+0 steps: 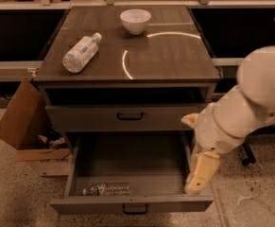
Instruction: Pick water bottle from middle drawer and place on counter
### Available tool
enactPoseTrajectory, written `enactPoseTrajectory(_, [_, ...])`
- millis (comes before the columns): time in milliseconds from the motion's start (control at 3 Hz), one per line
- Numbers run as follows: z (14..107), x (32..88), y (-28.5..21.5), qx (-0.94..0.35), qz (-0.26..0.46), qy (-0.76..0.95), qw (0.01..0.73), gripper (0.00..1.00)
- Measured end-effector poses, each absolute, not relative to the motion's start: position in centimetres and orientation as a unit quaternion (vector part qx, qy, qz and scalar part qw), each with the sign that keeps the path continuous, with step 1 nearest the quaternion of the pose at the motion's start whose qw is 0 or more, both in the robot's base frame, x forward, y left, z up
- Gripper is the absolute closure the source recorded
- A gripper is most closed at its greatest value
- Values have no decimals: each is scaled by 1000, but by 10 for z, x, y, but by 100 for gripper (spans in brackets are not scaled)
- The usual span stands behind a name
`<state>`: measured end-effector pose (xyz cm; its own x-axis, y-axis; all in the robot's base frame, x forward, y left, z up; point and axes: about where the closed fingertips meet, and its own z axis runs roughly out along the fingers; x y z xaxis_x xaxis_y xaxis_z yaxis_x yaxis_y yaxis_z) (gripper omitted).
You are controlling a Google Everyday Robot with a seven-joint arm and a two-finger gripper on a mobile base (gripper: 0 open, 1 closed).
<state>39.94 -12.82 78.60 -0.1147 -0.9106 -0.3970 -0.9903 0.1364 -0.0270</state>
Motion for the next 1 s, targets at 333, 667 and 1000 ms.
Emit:
enactPoseTrajectory(333, [716, 391, -90, -645, 160, 734, 143, 0])
enactPoseTrajectory(667, [656, 385, -55, -633, 201, 735, 138, 0])
enactPoseTrajectory(1000, [655, 385, -55, -633, 201, 735, 138, 0])
